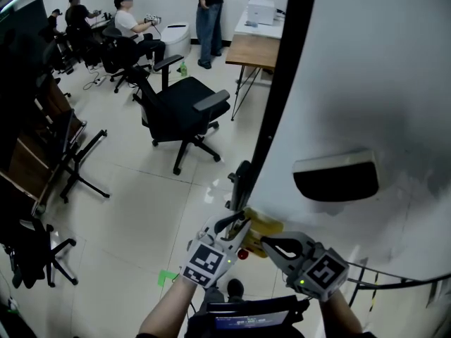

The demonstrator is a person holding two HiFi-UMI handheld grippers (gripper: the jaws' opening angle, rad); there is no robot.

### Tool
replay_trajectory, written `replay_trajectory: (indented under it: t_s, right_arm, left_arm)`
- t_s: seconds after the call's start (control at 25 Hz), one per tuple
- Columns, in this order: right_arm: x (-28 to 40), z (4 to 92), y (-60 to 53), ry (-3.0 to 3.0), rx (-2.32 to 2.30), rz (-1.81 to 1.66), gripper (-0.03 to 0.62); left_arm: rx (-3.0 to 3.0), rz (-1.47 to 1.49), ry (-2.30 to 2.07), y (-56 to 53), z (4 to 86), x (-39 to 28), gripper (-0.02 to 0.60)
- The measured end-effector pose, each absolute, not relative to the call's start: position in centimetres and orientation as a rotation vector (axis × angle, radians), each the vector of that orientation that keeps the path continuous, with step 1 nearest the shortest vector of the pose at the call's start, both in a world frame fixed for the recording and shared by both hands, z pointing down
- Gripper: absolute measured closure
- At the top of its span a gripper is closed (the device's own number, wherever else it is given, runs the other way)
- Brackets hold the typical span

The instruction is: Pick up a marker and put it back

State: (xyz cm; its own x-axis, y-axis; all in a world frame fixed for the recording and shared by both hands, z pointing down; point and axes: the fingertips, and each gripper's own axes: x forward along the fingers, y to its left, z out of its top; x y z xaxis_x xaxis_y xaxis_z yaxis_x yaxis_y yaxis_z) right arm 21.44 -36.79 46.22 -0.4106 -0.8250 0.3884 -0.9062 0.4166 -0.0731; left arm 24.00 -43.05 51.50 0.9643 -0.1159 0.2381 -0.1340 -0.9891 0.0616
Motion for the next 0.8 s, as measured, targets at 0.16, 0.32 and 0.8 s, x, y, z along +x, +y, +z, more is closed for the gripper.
replay_trajectory:
  t_s: [0.16, 0.32, 0.8]
  right_arm:
    - [21.4, 45.9, -36.7, -2.393, 1.495, 0.39, 0.58]
    - [21.4, 45.4, -36.9, -2.412, 1.494, 0.376, 0.579]
    - [20.5, 41.8, -37.3, -2.5, 1.486, 0.294, 0.58]
  left_arm:
    - [3.054, 0.359, -0.2, -42.7, 51.0, 23.9, 0.509]
    - [3.071, 0.319, -0.19, -42.5, 49.6, 23.7, 0.509]
    - [3.082, 0.29, -0.17, -41.8, 42.4, 22.1, 0.508]
